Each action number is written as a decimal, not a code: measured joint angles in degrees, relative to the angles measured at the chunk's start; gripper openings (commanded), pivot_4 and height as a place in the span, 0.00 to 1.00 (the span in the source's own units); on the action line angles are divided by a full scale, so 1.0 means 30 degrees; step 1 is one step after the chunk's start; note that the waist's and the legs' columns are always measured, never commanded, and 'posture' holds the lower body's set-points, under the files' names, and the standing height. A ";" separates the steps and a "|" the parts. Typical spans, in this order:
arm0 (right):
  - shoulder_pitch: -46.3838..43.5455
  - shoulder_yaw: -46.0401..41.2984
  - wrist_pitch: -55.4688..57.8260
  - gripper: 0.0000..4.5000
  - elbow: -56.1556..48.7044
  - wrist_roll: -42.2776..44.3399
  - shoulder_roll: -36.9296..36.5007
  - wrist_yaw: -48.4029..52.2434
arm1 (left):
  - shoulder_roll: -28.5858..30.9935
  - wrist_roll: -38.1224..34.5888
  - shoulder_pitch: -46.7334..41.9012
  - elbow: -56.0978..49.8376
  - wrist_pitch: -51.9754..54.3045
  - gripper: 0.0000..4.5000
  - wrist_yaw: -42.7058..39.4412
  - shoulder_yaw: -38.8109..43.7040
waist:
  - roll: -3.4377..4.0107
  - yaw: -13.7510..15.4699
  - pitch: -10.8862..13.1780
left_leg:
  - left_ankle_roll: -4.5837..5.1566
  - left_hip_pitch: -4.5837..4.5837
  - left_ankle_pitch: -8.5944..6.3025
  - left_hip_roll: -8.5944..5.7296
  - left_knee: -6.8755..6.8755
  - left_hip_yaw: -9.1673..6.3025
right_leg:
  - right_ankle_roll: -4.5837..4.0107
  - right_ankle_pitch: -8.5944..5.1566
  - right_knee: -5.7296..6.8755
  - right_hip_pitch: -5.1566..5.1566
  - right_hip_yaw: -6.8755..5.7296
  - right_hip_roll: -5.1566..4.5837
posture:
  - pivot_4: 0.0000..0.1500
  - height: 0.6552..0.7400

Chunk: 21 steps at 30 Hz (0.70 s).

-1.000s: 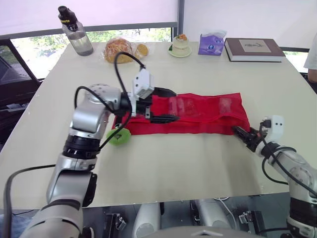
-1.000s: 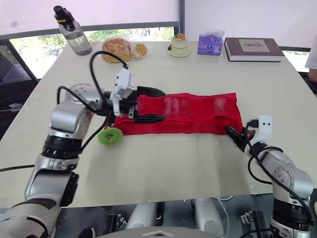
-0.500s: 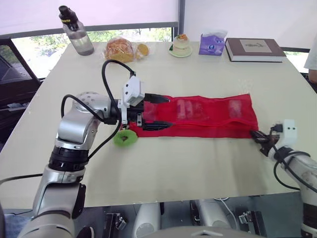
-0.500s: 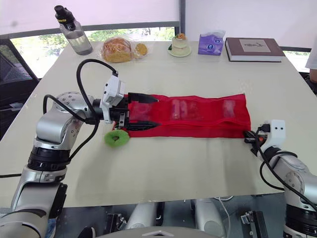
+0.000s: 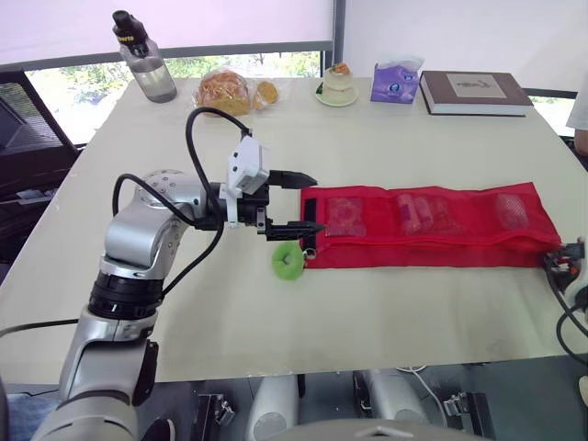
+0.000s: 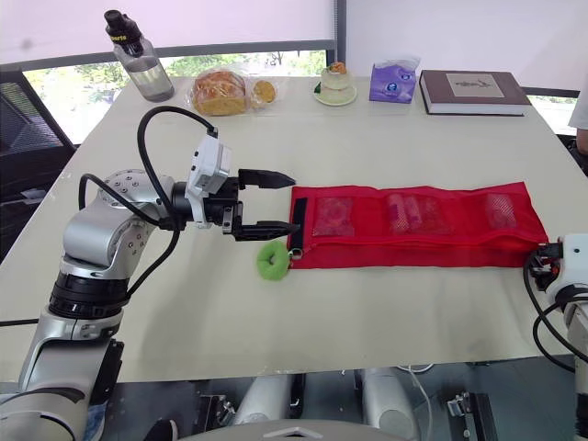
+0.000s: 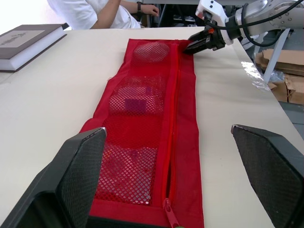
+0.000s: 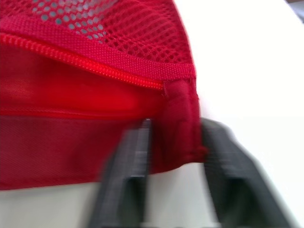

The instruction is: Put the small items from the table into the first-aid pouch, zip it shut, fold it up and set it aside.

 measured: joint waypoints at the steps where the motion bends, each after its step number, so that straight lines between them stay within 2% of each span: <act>1: 0.0118 -0.0060 -0.0334 0.88 -0.0022 -0.0148 0.0000 -0.0051 | -0.0019 -0.0271 0.0233 0.0000 0.0056 1.00 0.0058 0.0148 | 0.0000 -0.0023 0.0000 | 0.0000 0.0005 0.0000 0.0001 -0.0002 0.0003 | 0.0000 0.0000 0.0000 0.0000 0.0003 0.0001 | 1.00 1.00; 2: 0.0308 -0.0091 -0.0590 0.98 -0.0091 -0.0236 -0.0002 -0.0006 | -0.0037 -0.0419 0.0466 0.0002 0.0111 1.00 0.0148 0.0291 | 0.0002 -0.0039 -0.0001 | 0.0000 0.0006 0.0000 0.0003 -0.0006 0.0003 | -0.0001 0.0000 0.0000 0.0000 0.0003 0.0001 | 1.00 1.00; 3: 0.0788 -0.0103 -0.1040 0.99 -0.0301 -0.0354 -0.0010 0.0204 | -0.0035 -0.0520 0.0893 0.0066 0.0169 1.00 0.0351 0.0503 | 0.0002 -0.0045 -0.0001 | 0.0000 0.0009 0.0000 0.0005 -0.0009 0.0000 | -0.0001 -0.0001 0.0001 0.0000 0.0003 0.0003 | 1.00 1.00; 7: 0.2673 -0.0536 -0.1791 0.99 -0.1839 -0.0135 -0.0324 0.1812 | 0.0261 -0.0228 0.1798 0.0604 0.0337 1.00 0.1265 0.0681 | 0.0020 -0.0031 0.0000 | 0.0000 0.0012 0.0000 0.0008 -0.0010 0.0007 | -0.0001 -0.0002 0.0002 0.0000 0.0008 0.0003 | 1.00 1.00; 11: 0.4745 -0.1367 -0.1950 0.99 -0.5878 0.2190 -0.0826 0.5085 | 0.0237 0.0941 0.2295 0.2146 0.0593 1.00 0.3728 0.0949 | 0.0021 -0.0066 -0.0001 | 0.0000 0.0047 0.0000 0.0025 -0.0009 0.0002 | 0.0005 -0.0002 0.0008 0.0024 0.0008 0.0016 | 1.00 1.00; 14: 0.5361 -0.1146 -0.1582 0.99 -0.8994 0.4689 -0.0805 0.6909 | -0.0933 0.0954 0.2215 0.3236 0.1260 1.00 0.5463 0.1433 | 0.0018 -0.0089 -0.0002 | 0.0000 0.0049 0.0000 0.0024 0.0000 0.0005 | 0.0004 -0.0002 0.0011 0.0032 0.0004 0.0007 | 1.00 1.00; 21: 0.5045 0.0135 -0.1012 0.99 -1.2314 0.8082 -0.0412 0.7918 | -0.2076 0.0558 0.1260 0.5331 0.3708 1.00 0.7000 0.1497 | 0.0006 0.0053 0.0004 | -0.0001 0.0025 0.0000 0.0017 0.0002 -0.0009 | 0.0005 -0.0001 0.0001 0.0026 -0.0011 0.0008 | 1.00 1.00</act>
